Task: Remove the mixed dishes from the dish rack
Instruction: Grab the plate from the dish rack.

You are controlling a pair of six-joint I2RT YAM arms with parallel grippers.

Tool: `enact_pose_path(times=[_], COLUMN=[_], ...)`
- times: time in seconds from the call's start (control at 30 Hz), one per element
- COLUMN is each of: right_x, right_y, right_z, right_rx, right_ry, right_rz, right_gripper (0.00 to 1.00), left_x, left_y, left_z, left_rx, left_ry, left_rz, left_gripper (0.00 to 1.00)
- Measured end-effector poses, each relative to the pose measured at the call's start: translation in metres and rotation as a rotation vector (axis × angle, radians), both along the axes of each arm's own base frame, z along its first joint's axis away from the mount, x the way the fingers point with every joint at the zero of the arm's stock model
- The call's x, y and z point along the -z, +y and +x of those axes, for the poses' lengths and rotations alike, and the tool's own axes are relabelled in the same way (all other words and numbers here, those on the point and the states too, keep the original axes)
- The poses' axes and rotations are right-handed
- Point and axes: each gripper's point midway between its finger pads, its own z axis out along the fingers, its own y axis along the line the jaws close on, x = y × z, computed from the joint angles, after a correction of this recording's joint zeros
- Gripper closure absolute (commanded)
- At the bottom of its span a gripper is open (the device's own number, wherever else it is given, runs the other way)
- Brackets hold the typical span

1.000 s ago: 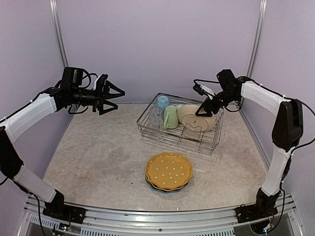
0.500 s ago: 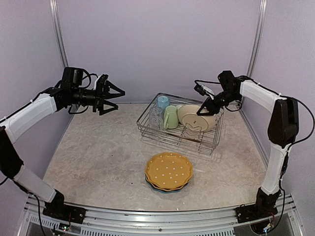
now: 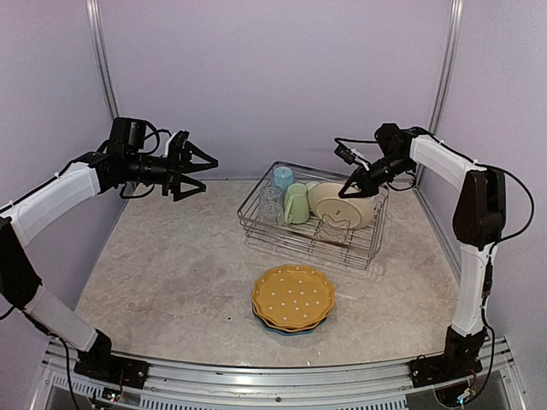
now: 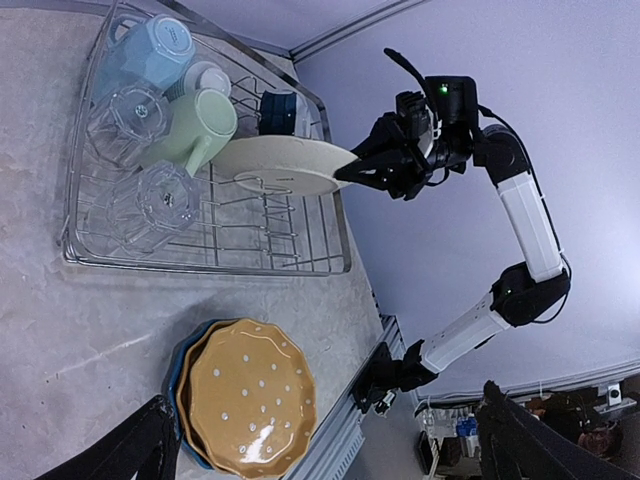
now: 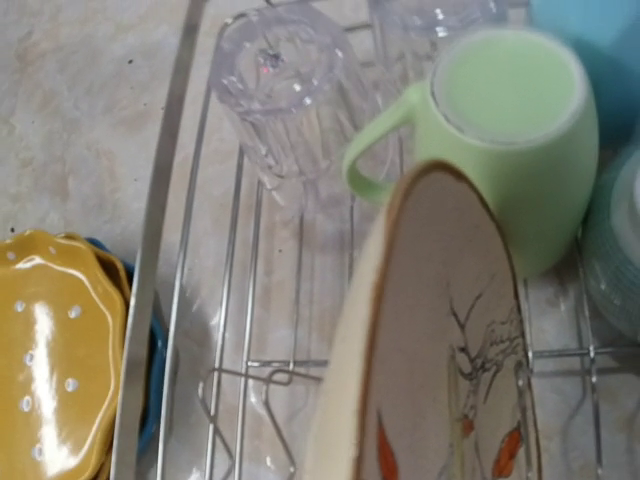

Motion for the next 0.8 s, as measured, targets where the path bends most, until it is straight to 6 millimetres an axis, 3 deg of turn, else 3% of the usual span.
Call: enact_pose_path(times=[0.17,0.8], right_x=[-0.003,-0.015], right_y=[0.000,0.002], right_z=[-0.002,0.001], right_rx=[-0.016,0.081], right_ry=[0.010,0.097], right_rz=[0.019,0.057], right_gripper=[1.00,1.00], left_x=[0.000,0.000], left_y=[0.000,0.000], left_z=[0.000,0.000], left_rx=[0.002,0.002], left_ry=[0.000,0.000], left_rz=[-0.002,-0.001], left_gripper=[0.01,0.01])
